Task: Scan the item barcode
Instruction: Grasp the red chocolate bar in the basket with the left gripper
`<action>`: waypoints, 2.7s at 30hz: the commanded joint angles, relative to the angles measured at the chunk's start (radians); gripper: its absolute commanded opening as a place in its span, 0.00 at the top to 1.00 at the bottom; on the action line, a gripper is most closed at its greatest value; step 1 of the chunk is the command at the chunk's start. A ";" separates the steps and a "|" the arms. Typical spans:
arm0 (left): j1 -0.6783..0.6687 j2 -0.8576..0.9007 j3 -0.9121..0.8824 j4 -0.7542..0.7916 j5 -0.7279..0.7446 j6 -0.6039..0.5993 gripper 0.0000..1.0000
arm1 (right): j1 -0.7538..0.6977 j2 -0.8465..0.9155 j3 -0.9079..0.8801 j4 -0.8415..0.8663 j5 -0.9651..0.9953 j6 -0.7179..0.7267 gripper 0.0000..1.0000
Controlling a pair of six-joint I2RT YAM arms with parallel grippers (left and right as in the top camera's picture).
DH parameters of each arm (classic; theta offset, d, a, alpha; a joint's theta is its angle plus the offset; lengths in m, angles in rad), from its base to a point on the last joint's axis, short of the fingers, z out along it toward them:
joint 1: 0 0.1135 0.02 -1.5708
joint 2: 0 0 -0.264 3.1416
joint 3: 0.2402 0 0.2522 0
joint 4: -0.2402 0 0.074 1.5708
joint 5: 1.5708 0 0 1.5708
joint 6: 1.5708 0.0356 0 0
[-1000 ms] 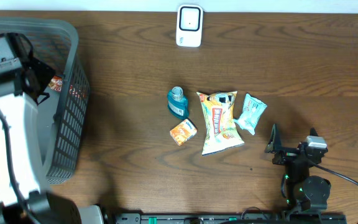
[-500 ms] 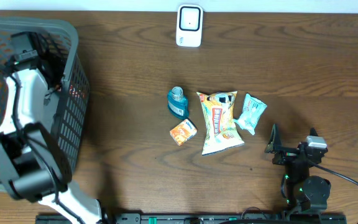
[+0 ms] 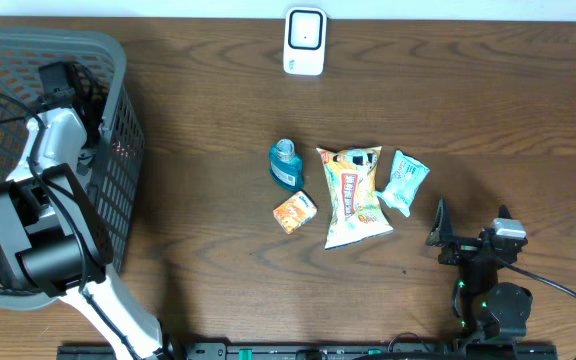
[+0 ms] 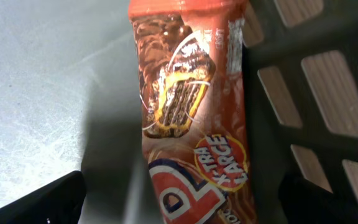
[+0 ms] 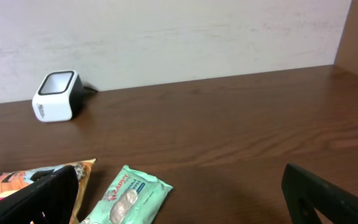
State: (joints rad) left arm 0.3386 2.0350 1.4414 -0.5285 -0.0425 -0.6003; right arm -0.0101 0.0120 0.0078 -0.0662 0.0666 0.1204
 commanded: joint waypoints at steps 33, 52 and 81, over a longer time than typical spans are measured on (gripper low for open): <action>0.128 0.044 -0.006 -0.093 -0.063 0.362 0.02 | 0.012 -0.005 -0.002 -0.002 0.002 -0.013 0.01; 0.128 0.044 -0.025 -0.320 -0.074 0.286 0.76 | 0.012 -0.005 -0.002 -0.002 0.002 -0.013 0.01; 0.128 -0.059 -0.114 -0.187 -0.100 0.251 0.02 | 0.012 -0.005 -0.002 -0.002 0.002 -0.013 0.01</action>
State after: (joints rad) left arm 0.4675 1.9514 1.3785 -0.7277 -0.1291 -0.3618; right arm -0.0101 0.0120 0.0078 -0.0662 0.0669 0.1204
